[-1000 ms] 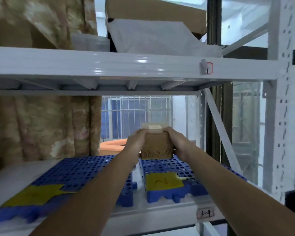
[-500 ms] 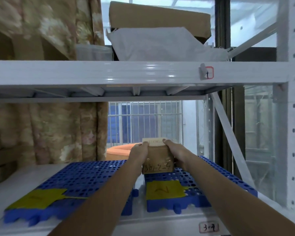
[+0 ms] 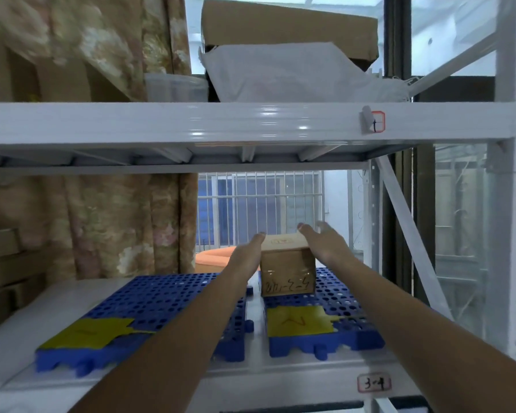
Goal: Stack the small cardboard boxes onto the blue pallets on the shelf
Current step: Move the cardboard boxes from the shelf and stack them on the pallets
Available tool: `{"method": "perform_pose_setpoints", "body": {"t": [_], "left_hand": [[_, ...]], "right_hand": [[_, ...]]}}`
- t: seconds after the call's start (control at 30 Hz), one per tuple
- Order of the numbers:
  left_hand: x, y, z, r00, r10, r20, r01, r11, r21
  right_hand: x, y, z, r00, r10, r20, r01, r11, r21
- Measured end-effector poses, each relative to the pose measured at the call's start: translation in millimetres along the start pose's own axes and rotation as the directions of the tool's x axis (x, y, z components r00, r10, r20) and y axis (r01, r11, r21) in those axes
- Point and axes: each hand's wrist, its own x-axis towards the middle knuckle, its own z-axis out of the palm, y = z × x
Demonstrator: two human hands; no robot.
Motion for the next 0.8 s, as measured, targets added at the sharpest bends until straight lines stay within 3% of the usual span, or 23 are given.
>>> {"method": "perform_pose_setpoints", "body": {"t": [0.1, 0.2, 0.3, 0.5, 0.63, 0.7, 0.8], "left_hand": [[-10, 6, -34, 0.983, 0.178, 0.045, -0.183, 0.926, 0.329], [-27, 1, -80, 0.964, 0.245, 0.105, -0.240, 0.627, 0.741], [-47, -10, -127, 0.973, 0.224, 0.059, -0.148, 0.407, 0.901], [-106, -44, -210, 0.992, 0.126, -0.016, -0.045, 0.469, 0.882], [-141, -70, -281, 0.982, 0.128, -0.141, 0.069, 0.448, 0.891], [-146, -80, -306, 0.984, 0.128, -0.120, 0.056, 0.419, 0.906], [-180, -88, -368, 0.976, 0.098, -0.196, 0.149, 0.364, 0.920]], "right_hand": [[-10, -25, -4, 0.953, -0.302, 0.007, 0.295, 0.927, -0.232], [-22, -52, 13, 0.872, -0.425, 0.243, 0.488, 0.795, -0.361], [-40, -73, 45, 0.767, -0.405, 0.497, 0.618, 0.676, -0.402], [-90, -121, 130, 0.594, -0.390, 0.703, 0.709, 0.667, -0.229], [-126, -156, 195, 0.539, -0.371, 0.756, 0.706, 0.688, -0.166], [-135, -161, 209, 0.515, -0.414, 0.751, 0.726, 0.676, -0.125], [-170, -195, 258, 0.459, -0.501, 0.733, 0.765, 0.642, -0.041]]}}
